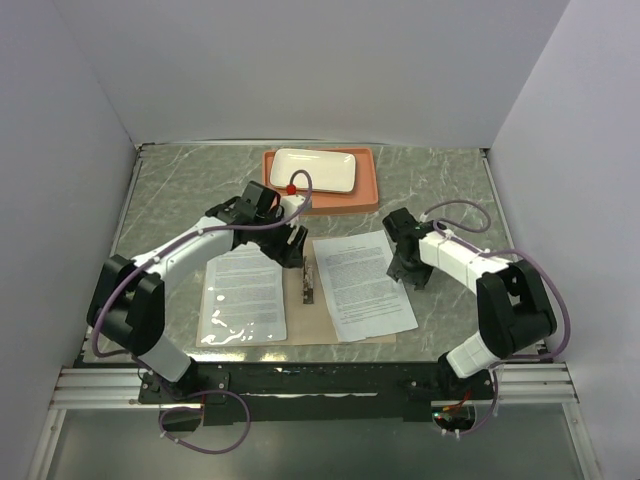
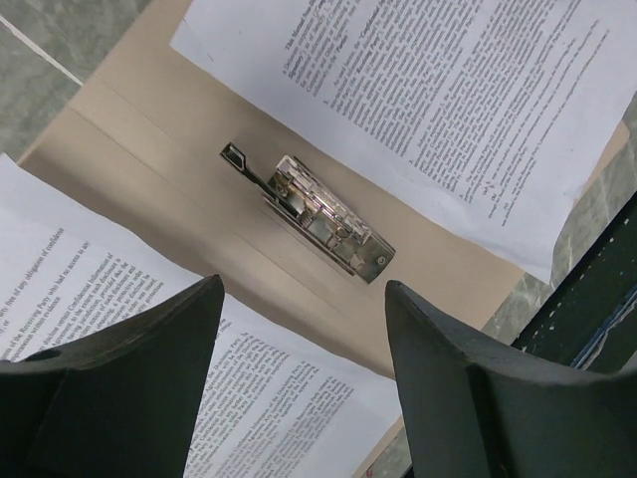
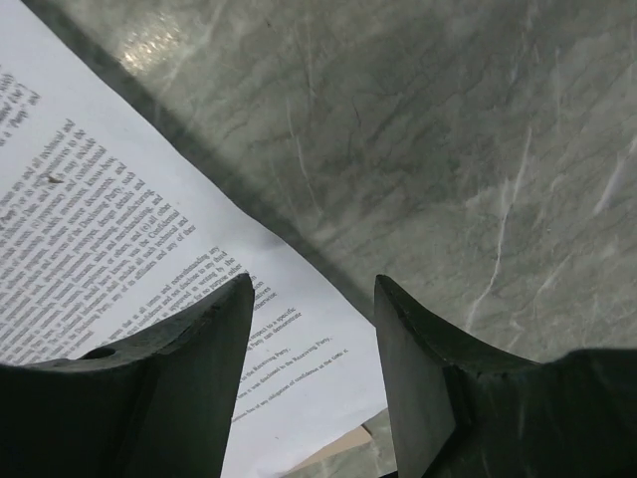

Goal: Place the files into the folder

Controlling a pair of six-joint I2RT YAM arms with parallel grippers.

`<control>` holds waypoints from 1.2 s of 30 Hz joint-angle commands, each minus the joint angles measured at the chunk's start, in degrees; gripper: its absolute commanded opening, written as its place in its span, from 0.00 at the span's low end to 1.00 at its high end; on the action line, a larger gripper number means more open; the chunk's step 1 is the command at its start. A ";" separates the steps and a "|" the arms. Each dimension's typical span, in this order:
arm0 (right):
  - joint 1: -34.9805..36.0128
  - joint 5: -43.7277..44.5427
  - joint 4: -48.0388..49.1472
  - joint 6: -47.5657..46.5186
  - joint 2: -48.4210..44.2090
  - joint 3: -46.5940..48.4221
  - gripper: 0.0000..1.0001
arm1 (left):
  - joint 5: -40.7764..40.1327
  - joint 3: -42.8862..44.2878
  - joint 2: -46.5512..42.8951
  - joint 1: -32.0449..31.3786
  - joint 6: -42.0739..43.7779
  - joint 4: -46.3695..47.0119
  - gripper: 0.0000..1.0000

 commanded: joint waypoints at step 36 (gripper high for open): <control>4.14 -11.83 8.41 6.81 -8.67 -12.59 0.57 | -4.25 -8.05 4.38 -4.12 2.13 6.71 0.69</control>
